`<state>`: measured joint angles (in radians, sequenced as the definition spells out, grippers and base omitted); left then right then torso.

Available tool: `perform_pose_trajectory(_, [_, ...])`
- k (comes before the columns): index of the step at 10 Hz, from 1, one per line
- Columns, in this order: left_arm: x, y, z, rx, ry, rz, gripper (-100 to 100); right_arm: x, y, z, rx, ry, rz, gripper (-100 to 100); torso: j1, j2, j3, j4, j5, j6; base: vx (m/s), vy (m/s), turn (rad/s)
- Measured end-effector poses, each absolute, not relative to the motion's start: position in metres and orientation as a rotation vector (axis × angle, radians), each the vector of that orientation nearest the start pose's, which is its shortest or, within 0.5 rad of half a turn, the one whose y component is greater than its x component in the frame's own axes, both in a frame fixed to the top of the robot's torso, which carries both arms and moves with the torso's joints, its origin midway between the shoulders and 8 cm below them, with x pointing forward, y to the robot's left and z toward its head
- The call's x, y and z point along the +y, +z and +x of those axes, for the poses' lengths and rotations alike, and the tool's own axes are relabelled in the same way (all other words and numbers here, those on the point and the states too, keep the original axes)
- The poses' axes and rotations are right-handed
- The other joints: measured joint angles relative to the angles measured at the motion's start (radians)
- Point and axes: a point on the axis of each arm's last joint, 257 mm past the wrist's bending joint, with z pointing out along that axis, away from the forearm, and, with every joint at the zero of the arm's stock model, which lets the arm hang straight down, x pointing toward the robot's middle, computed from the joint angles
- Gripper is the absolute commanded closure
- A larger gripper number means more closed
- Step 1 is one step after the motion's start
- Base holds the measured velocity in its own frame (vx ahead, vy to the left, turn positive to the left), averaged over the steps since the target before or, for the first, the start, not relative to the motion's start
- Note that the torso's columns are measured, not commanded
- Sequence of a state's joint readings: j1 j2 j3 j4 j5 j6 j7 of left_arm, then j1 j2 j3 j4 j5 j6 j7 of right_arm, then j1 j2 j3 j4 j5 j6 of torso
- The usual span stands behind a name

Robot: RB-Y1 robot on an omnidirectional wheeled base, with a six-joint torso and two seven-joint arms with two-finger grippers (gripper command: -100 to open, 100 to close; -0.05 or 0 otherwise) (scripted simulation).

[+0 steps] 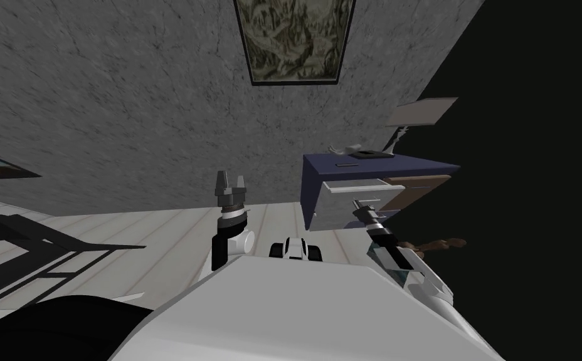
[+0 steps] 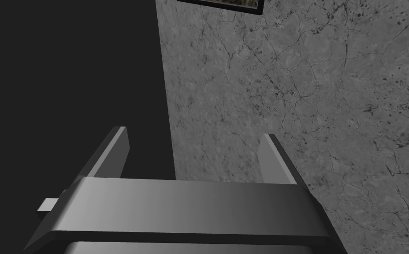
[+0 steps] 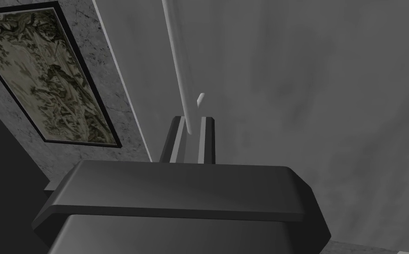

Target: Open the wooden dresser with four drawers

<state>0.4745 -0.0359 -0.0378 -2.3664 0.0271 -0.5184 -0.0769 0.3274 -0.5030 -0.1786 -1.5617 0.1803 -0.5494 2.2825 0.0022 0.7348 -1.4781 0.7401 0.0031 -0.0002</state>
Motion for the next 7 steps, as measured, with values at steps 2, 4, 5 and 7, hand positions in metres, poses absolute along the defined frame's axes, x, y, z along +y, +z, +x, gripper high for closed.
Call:
perform_pose_trajectory(2, [0.268,0.073,0.323,0.492,-1.318,-0.576,0,-0.416,-0.188,0.421,1.058,-1.117,-1.032,100,-0.002,0.006,0.004,-0.001,-0.002,0.001,-0.205,-0.023,-0.040])
perform_pose_trajectory(4, [0.268,0.073,0.323,0.492,-1.318,-0.576,0,-0.413,-0.187,0.419,1.052,-1.107,-1.038,100,-0.003,0.006,0.004,0.000,-0.002,0.001,-0.150,-0.029,-0.019])
perform_pose_trajectory(5, [0.268,0.073,0.323,0.492,-1.318,-0.576,0,-0.412,-0.190,0.418,1.057,-1.103,-1.041,-100,-0.002,0.000,0.000,0.000,-0.001,0.001,-0.045,0.018,0.013])
perform_pose_trajectory(7, [0.268,0.073,0.323,0.492,-1.318,-0.576,0,-0.423,-0.180,0.425,1.057,-1.105,-1.043,-100,0.000,-0.001,-0.001,-0.003,-0.002,0.000,-0.039,0.040,0.010])
